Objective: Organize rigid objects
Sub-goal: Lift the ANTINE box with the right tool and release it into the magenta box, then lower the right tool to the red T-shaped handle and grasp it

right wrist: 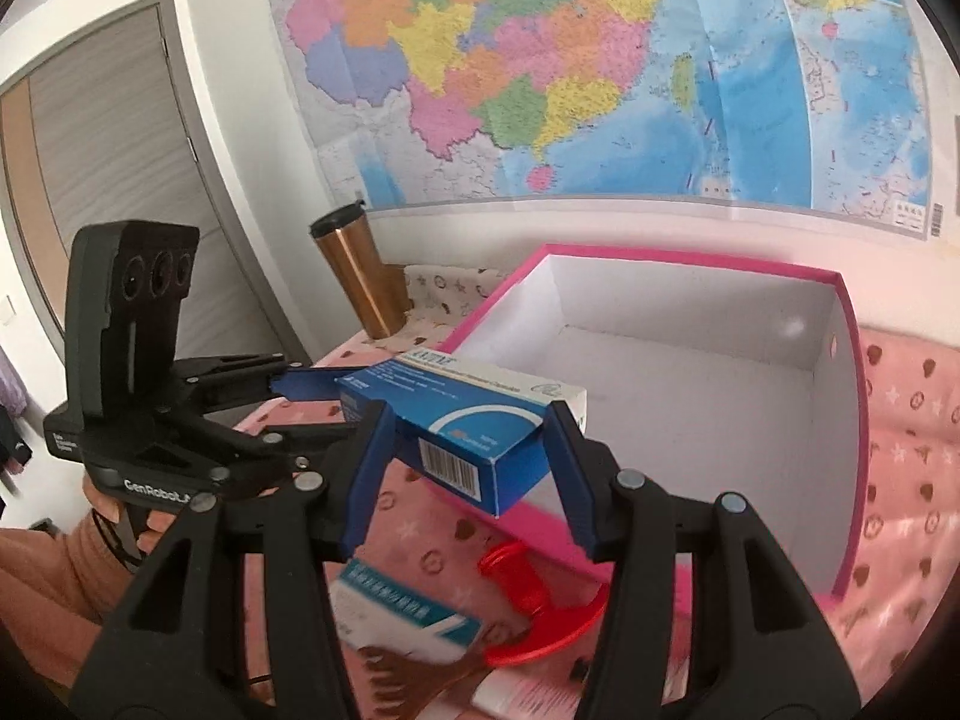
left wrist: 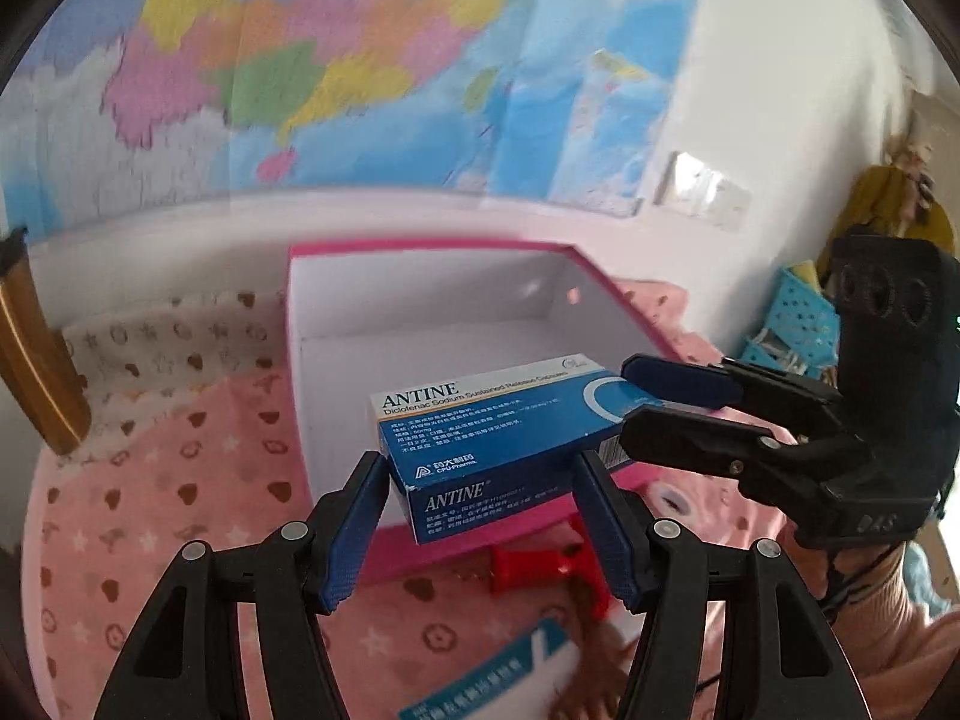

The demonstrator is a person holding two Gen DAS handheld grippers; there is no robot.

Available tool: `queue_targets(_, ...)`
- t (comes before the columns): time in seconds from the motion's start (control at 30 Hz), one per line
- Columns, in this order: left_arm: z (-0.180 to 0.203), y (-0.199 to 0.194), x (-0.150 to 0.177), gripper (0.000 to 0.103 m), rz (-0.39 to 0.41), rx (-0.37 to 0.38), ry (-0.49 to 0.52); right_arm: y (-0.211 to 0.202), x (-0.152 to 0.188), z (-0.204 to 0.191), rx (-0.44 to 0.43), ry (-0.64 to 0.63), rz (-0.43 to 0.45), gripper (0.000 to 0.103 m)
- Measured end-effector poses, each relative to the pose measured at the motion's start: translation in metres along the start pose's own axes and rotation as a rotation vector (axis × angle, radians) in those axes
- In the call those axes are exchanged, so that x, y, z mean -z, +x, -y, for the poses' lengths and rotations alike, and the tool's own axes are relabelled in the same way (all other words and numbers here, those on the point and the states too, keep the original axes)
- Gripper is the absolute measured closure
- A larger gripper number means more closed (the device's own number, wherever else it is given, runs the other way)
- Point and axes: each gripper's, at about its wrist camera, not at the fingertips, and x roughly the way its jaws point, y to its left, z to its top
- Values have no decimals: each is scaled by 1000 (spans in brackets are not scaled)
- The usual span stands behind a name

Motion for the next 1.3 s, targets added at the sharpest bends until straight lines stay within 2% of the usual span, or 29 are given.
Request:
queue_targets(0.13,-9,18,-3,39,-22,-44,-15,25,-5,15,7,5,-36,48)
queue_targets(0.37,-13,43,-4,41,-41,-156,39,65,0,37,-31,40,-113,51)
queue_targets(0.47,-12,47,-3,43,-34,-201,64,76,1,39,-15,42,-137,51)
queue_targets(0.6,-12,39,-1,43,-16,-182,53,74,1,42,-34,73,-158,51)
queue_targets(0.7,-8,26,3,41,20,-164,57,59,2,41,-32,81,-139,51)
queue_targets(0.93,11,-8,21,37,81,-71,78,8,13,32,-25,71,-78,51)
queue_targets(1.07,21,-11,40,36,52,-20,85,-9,29,28,-7,71,-92,51)
queue_targets(1.3,30,8,71,36,-32,17,61,-5,74,40,44,142,-206,51)
